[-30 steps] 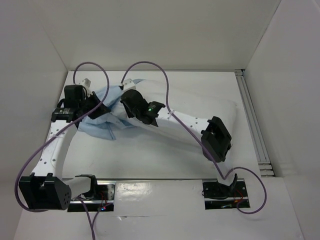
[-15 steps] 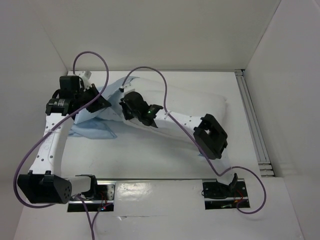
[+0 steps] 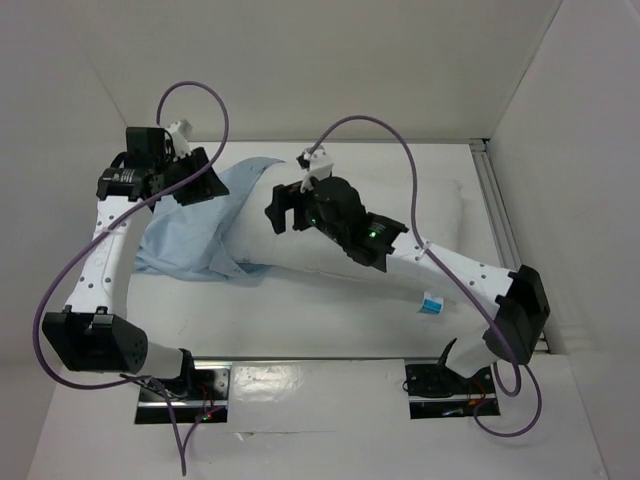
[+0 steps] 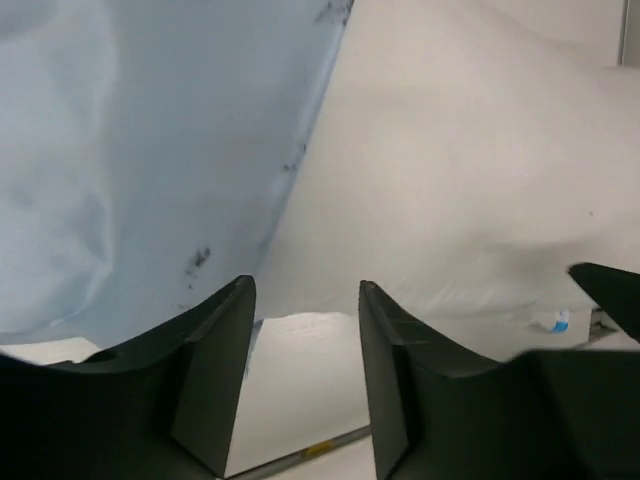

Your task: Put the pillow into the pillowcase

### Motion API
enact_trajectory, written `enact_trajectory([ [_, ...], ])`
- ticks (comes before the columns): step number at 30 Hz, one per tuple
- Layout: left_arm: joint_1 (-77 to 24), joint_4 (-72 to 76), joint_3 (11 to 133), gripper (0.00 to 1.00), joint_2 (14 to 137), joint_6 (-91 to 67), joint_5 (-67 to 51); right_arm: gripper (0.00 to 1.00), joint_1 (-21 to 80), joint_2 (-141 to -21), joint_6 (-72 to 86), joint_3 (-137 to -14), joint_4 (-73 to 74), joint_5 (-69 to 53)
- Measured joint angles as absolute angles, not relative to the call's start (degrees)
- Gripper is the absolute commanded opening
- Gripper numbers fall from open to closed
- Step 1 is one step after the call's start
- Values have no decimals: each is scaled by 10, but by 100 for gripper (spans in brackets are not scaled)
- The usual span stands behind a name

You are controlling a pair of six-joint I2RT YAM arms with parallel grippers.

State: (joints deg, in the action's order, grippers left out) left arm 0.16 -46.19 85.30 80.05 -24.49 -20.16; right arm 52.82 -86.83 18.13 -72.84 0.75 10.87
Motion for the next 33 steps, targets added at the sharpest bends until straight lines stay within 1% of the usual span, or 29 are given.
enact_trajectory([
  [1, 2, -462, 863, 53, 801, -241, -197, 95, 527, -860, 182, -738, 22, 124],
  [2, 1, -461, 872, 30, 801, -238, -188, 95, 524, -855, 182, -751, 39, 138],
  [3, 0, -461, 878, 20, 801, -238, -177, 97, 518, -854, 182, -768, 61, 150],
  [4, -3, -461, 883, 17, 801, -231, -164, 97, 509, -854, 184, -785, 87, 162],
  [5, -6, -458, 885, 25, 801, -225, -148, 98, 497, -854, 185, -795, 107, 172],
  [6, -9, -455, 884, 39, 801, -222, -134, 98, 479, -854, 186, -803, 128, 182],
  [7, -15, -449, 880, 55, 800, -214, -116, 100, 460, -854, 187, -808, 149, 188],
  [8, -21, -446, 876, 66, 799, -208, -106, 100, 441, -854, 190, -810, 170, 194],
  [10, -40, -445, 868, 82, 800, -201, -75, 100, 396, -854, 195, -810, 218, 199],
  [13, -74, -445, 865, 84, 814, -194, -35, 100, 341, -854, 202, -810, 275, 197],
  [16, -96, -445, 864, 84, 847, -195, -10, 100, 314, -854, 207, -805, 299, 186],
  [20, -111, -446, 859, 77, 916, -196, 10, 100, 293, -855, 216, -773, 311, 165],
  [22, -114, -446, 859, 56, 946, -199, 11, 100, 290, -858, 220, -754, 310, 157],
  [23, -115, -448, 860, 39, 959, -198, 12, 98, 289, -860, 223, -743, 305, 153],
  [24, -115, -450, 861, 22, 967, -203, 12, 94, 289, -862, 225, -735, 302, 150],
  [25, -115, -455, 864, 0, 973, -206, 12, 77, 289, -864, 227, -727, 296, 145],
  [26, -116, -458, 868, 0, 975, -209, 12, 65, 289, -865, 226, -720, 289, 141],
  [27, -117, -464, 876, 0, 977, -207, 11, 45, 289, -867, 229, -715, 281, 138],
  [28, -119, -469, 887, 0, 977, -210, 11, 27, 289, -867, 226, -712, 275, 134],
  [29, -120, -472, 899, 0, 977, -211, 11, 12, 289, -868, 225, -710, 267, 127],
  [30, -123, -476, 917, 0, 977, -212, 11, 0, 287, -869, 227, -708, 261, 124],
  [33, -143, -483, 980, 0, 977, -212, 7, 0, 288, -871, 230, -710, 250, 116],
])
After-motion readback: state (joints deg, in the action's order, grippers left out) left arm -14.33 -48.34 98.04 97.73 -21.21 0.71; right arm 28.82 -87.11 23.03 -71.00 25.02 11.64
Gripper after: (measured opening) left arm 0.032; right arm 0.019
